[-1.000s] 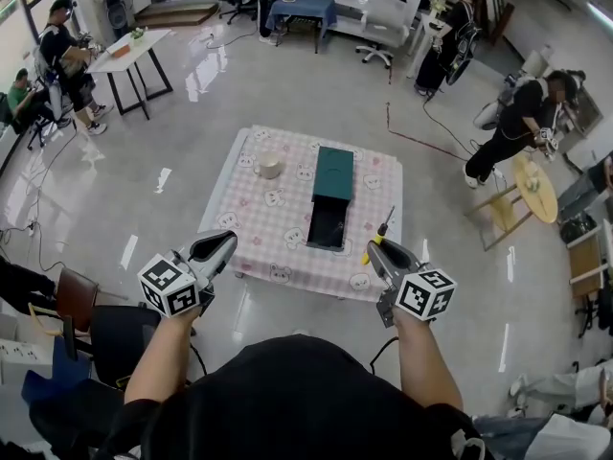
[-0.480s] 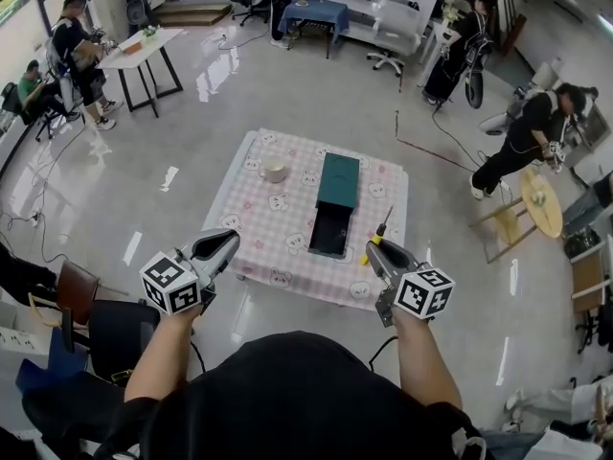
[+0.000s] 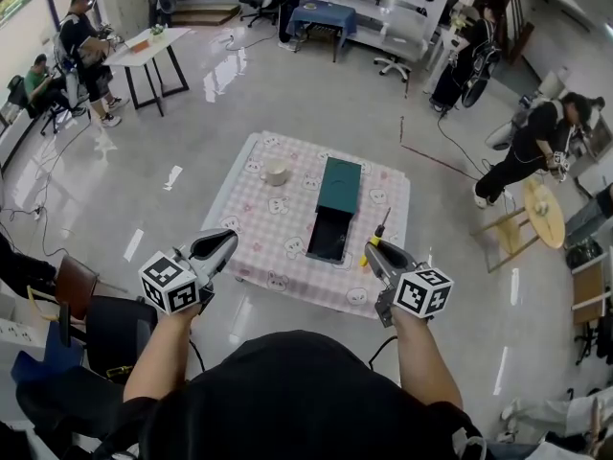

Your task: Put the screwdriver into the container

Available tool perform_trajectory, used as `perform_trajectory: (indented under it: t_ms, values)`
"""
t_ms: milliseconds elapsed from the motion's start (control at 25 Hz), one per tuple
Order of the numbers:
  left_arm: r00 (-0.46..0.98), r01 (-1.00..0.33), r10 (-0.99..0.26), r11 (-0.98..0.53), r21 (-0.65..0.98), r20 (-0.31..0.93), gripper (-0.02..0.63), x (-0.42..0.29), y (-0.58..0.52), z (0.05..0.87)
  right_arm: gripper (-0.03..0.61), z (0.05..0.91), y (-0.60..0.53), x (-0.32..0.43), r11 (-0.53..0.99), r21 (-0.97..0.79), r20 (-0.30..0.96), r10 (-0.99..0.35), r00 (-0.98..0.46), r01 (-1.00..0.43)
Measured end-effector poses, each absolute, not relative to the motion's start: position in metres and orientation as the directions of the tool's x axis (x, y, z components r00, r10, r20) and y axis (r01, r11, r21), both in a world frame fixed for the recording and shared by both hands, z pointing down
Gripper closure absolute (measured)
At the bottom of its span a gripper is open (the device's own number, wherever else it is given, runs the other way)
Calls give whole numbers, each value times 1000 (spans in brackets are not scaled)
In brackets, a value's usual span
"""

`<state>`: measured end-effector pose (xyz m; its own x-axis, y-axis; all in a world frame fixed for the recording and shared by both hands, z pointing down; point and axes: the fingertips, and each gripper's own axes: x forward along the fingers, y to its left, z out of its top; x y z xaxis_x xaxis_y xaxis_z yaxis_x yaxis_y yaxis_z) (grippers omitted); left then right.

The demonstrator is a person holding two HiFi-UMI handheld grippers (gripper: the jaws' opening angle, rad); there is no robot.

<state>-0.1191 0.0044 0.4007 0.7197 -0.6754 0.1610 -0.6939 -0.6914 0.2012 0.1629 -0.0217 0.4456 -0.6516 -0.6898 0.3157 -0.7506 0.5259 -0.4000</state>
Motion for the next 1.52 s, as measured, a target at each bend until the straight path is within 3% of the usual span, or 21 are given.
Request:
perform_trajectory:
  t_ms: [1520]
  values:
    - [713, -701, -675, -680, 213, 190, 595, -82, -10, 423, 476, 461, -43, 181, 565, -425, 328, -631, -703, -707]
